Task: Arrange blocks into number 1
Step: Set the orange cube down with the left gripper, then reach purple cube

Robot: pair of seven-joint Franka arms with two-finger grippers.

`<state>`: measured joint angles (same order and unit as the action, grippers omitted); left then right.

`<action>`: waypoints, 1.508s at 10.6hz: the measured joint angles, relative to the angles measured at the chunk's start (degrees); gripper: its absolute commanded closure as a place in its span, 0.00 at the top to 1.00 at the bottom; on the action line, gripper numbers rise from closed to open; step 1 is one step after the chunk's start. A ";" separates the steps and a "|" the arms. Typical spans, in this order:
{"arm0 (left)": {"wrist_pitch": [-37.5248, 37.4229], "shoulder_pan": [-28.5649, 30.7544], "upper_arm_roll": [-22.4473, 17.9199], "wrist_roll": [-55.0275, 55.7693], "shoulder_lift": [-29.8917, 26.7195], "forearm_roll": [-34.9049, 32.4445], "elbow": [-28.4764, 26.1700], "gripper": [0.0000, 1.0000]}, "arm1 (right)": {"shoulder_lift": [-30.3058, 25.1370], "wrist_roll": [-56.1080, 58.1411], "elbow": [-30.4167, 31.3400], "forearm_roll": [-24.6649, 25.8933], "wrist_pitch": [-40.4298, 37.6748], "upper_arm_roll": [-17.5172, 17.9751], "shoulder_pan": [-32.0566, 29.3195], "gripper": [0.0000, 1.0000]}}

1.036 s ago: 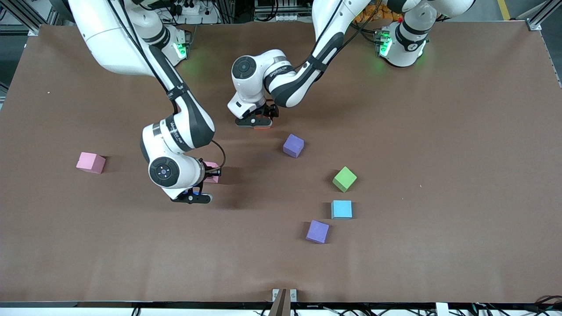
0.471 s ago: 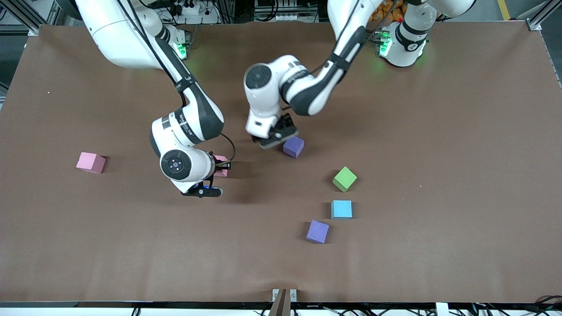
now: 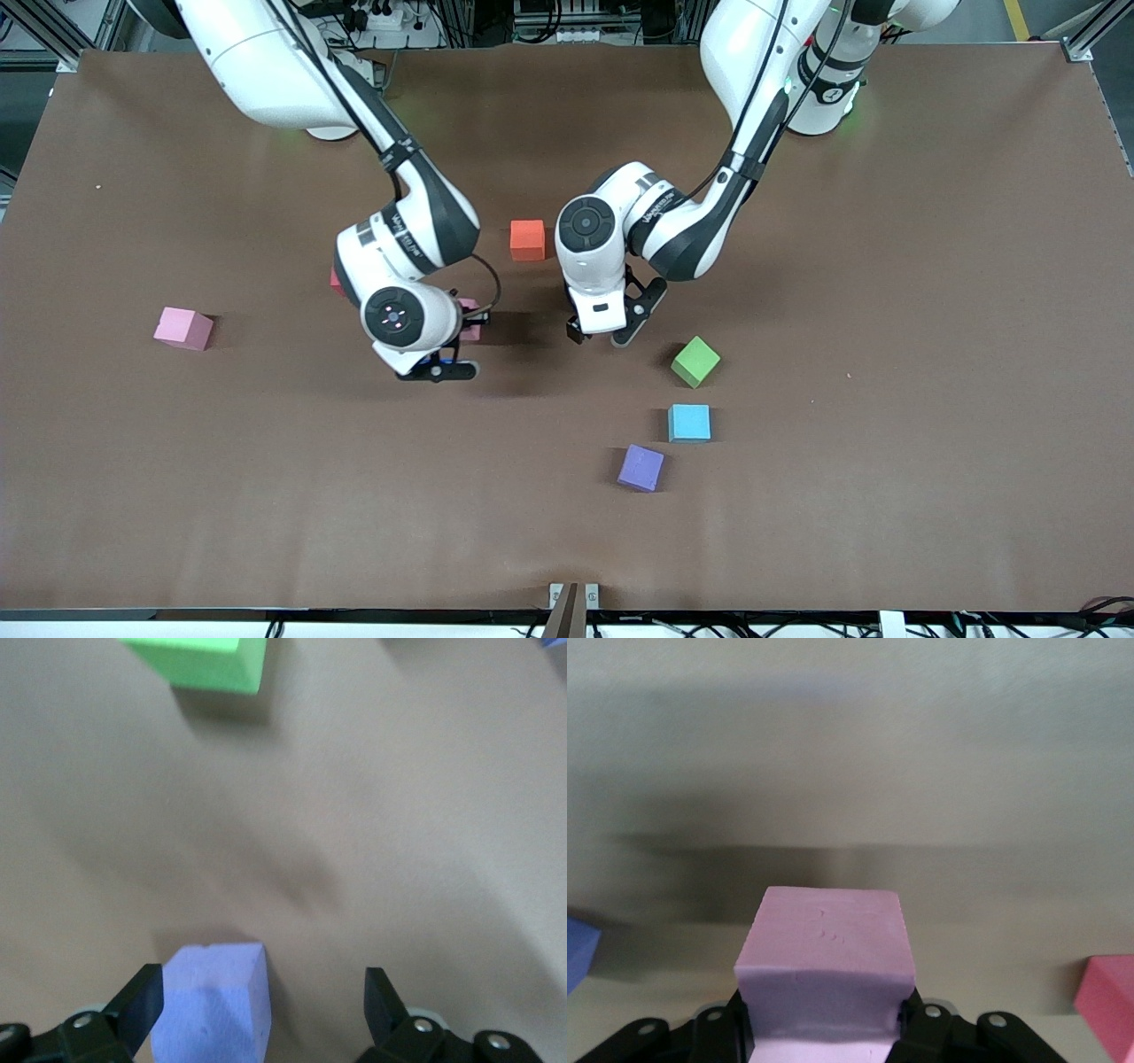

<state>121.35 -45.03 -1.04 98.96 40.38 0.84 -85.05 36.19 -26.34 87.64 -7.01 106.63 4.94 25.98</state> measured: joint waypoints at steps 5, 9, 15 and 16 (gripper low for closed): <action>0.76 -0.79 0.58 3.53 0.27 2.59 -2.81 1.00 | 0.00 -0.88 0.85 -1.86 0.19 0.02 4.93 0.00; 3.49 -1.56 0.78 3.54 0.53 2.76 -5.90 1.00 | 0.00 -1.05 1.30 -2.00 0.65 -0.29 4.90 0.00; 4.84 -2.66 0.77 3.29 0.61 2.77 -7.08 0.00 | 0.00 -1.10 1.85 -2.06 1.18 -0.35 4.89 0.00; 4.89 -2.62 0.71 3.05 -0.55 2.77 -8.63 0.00 | 0.00 -1.11 1.89 -2.08 1.25 -0.34 4.90 0.00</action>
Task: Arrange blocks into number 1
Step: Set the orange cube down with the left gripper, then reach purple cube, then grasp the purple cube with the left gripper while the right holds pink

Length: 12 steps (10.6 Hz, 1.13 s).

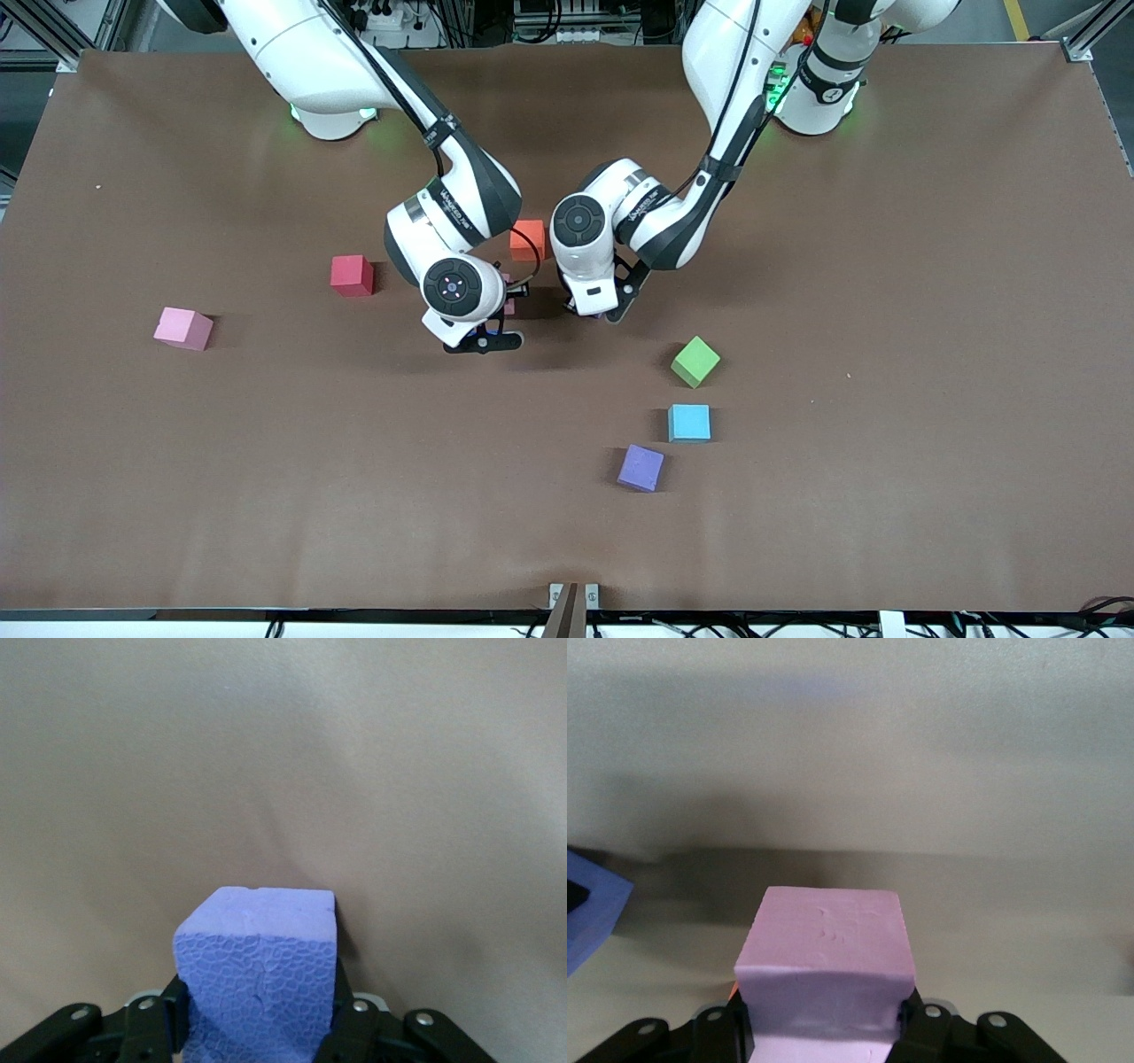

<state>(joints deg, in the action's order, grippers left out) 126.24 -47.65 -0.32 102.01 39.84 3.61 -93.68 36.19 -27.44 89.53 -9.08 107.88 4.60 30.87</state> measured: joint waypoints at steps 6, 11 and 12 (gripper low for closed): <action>2.82 -0.22 4.80 -4.25 -20.52 0.00 -22.69 0.00 | 0.13 -2.27 0.83 -0.17 2.97 0.16 1.74 0.00; 8.38 -0.57 14.87 -4.32 -23.17 -6.03 -30.39 0.00 | 0.23 -4.57 3.28 -0.19 5.59 0.19 5.23 0.00; 8.86 -0.61 16.77 -4.33 -23.17 -6.93 -30.82 0.00 | 0.22 -4.57 3.74 -0.19 5.65 0.19 5.39 0.00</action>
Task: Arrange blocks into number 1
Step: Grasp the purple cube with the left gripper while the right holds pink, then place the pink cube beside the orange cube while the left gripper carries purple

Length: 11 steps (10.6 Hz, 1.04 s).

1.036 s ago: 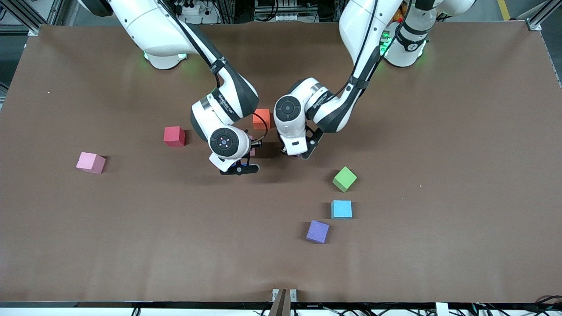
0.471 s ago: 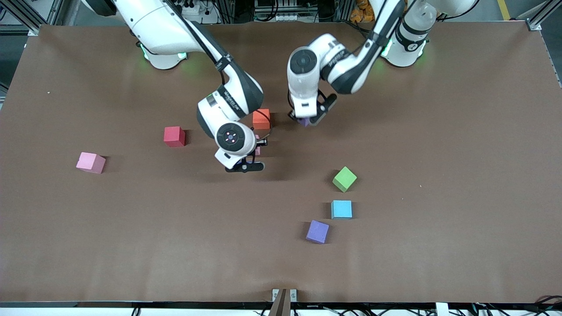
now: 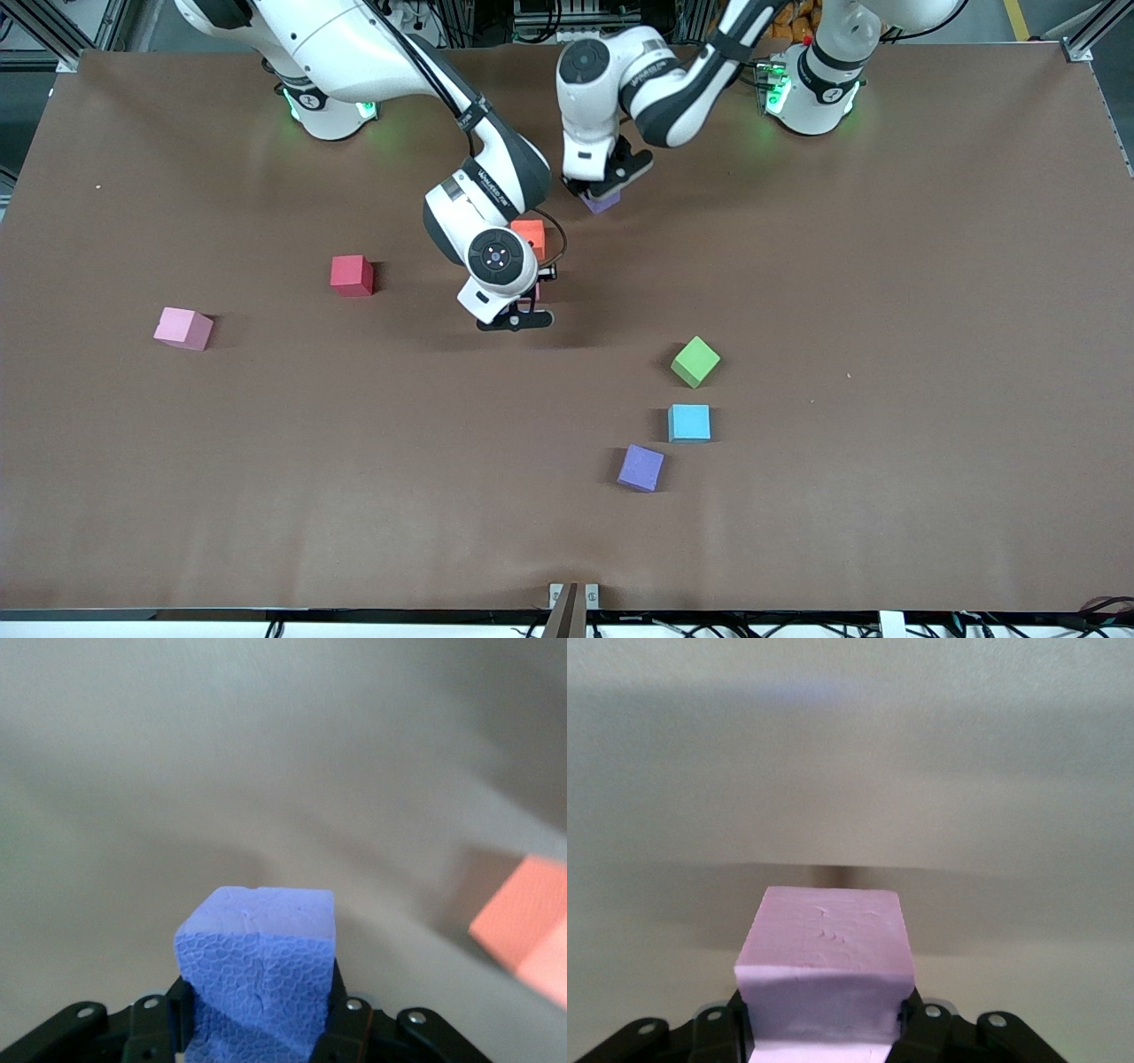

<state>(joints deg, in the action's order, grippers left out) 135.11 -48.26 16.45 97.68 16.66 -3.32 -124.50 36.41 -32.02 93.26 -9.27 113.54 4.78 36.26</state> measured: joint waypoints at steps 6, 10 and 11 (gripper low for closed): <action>0.91 -0.22 9.70 -0.17 0.17 -9.17 0.03 0.00 | -0.02 -0.16 2.67 0.00 3.12 0.02 1.53 0.00; 1.06 -0.42 11.96 -7.21 3.73 -10.78 3.64 0.00 | -0.02 -0.86 3.67 0.00 3.60 0.02 2.25 0.00; 1.10 -0.73 11.97 -8.46 5.46 -10.79 4.76 0.00 | -0.02 -0.90 3.80 0.00 3.62 0.01 2.25 0.00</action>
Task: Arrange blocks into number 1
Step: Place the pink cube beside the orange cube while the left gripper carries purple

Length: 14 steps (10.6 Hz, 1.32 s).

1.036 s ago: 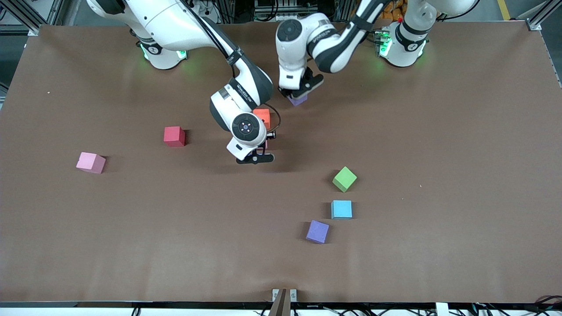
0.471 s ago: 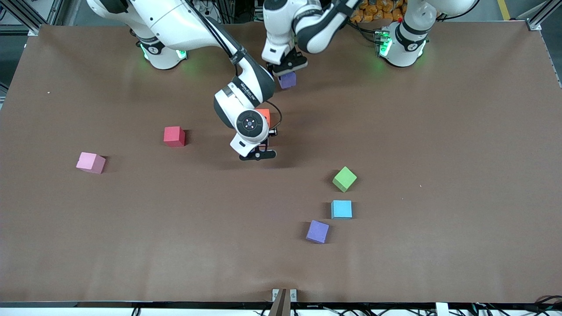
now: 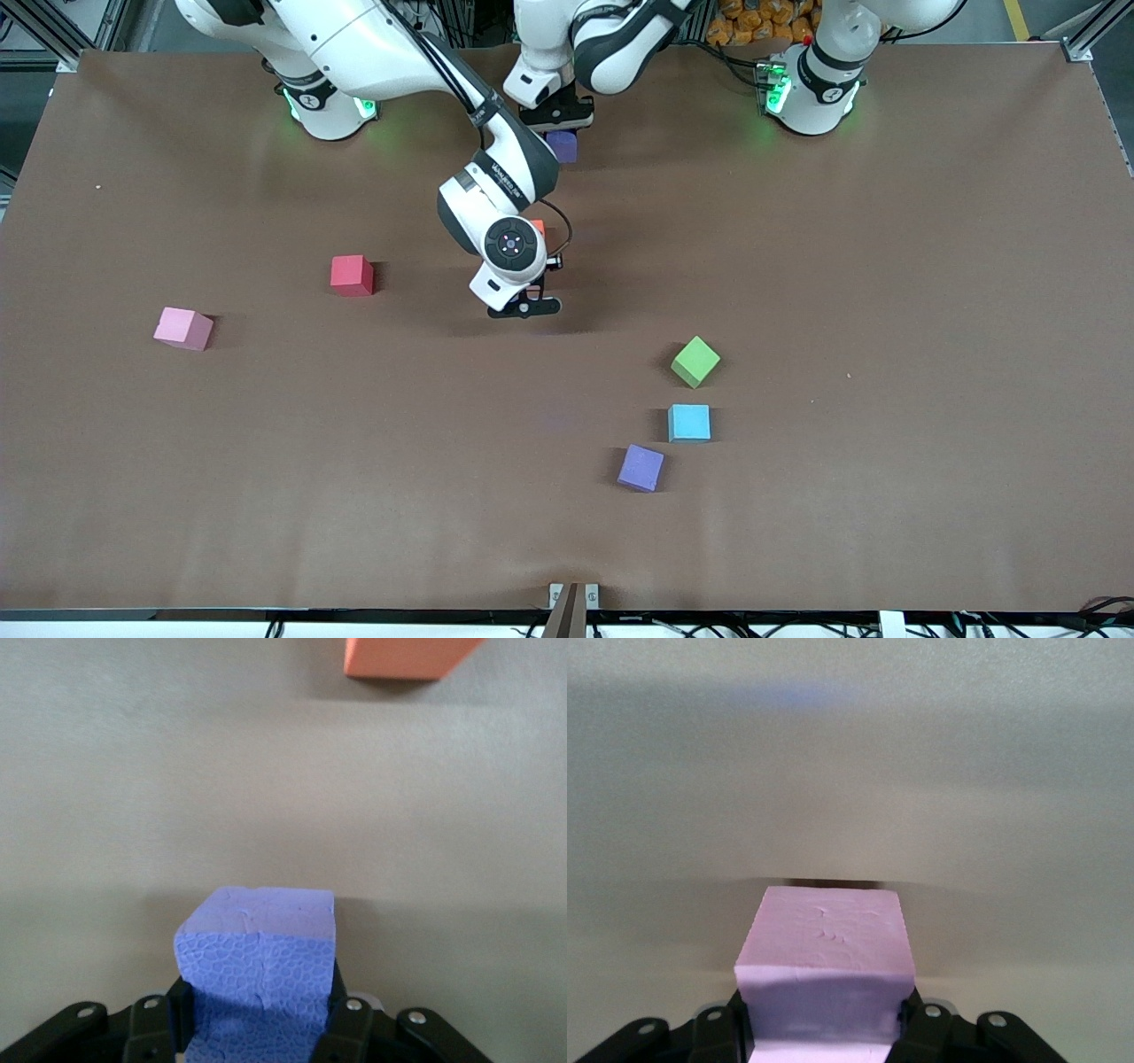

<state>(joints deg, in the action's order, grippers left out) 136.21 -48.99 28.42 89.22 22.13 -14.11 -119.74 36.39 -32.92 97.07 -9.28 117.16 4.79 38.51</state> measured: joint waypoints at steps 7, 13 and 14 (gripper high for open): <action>0.26 -3.63 0.04 -0.97 3.81 -4.96 1.91 0.00 | 0.01 -0.10 1.82 0.00 2.80 -0.01 0.07 1.00; 0.26 -3.49 -0.21 -3.20 6.84 -5.62 6.35 0.00 | -0.56 -0.21 -0.29 0.00 -0.72 -0.91 -0.84 1.00; 0.25 -3.49 -0.29 -3.20 7.32 -5.62 7.13 0.00 | -1.14 -0.21 -2.82 0.00 -4.58 -1.08 -2.23 1.00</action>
<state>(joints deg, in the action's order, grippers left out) 136.46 -52.48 28.13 86.02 29.44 -19.73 -112.61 35.24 -33.13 94.25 -9.28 112.57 3.71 36.29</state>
